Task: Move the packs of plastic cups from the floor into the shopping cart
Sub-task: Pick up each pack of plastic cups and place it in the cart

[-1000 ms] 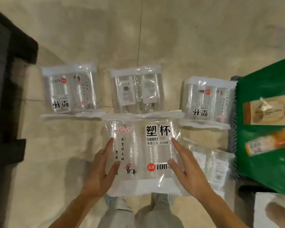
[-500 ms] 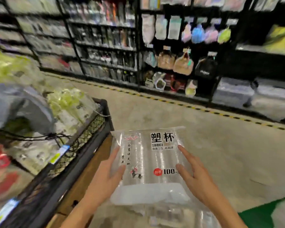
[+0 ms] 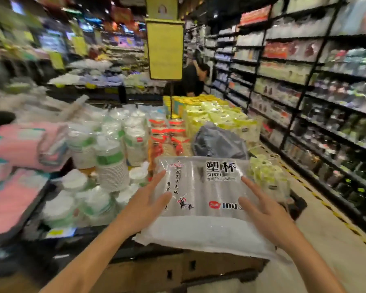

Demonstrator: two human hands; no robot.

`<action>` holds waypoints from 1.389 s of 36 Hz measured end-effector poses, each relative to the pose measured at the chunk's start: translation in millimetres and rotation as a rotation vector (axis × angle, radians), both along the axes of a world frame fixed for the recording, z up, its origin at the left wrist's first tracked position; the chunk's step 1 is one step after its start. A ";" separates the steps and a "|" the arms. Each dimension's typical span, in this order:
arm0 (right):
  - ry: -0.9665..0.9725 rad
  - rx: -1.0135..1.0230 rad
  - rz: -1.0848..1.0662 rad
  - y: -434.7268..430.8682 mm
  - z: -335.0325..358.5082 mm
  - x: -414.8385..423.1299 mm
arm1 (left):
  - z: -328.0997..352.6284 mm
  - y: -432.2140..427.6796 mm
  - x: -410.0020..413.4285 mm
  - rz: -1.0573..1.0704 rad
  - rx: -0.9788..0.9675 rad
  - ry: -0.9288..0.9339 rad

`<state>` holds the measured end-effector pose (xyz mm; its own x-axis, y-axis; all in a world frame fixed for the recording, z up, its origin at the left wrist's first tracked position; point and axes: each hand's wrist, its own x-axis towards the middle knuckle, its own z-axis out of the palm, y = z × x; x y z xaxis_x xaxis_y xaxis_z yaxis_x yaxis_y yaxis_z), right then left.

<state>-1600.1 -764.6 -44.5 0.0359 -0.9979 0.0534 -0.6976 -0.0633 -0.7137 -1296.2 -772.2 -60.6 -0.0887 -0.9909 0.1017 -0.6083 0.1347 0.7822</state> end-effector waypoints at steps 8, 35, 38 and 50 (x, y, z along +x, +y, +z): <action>-0.032 -0.035 0.496 -66.3 6.4 183.0 | 1.8 72.4 163.0 0.460 0.000 0.003; 0.075 -0.008 1.376 18.9 -12.6 765.9 | -26.4 325.9 540.5 1.362 -0.030 0.153; 0.090 -0.023 1.445 13.2 -13.4 813.0 | -30.9 325.8 564.6 1.419 -0.054 0.143; 0.019 0.002 1.750 1.1 -5.2 984.7 | -27.2 317.9 653.8 1.706 -0.091 0.108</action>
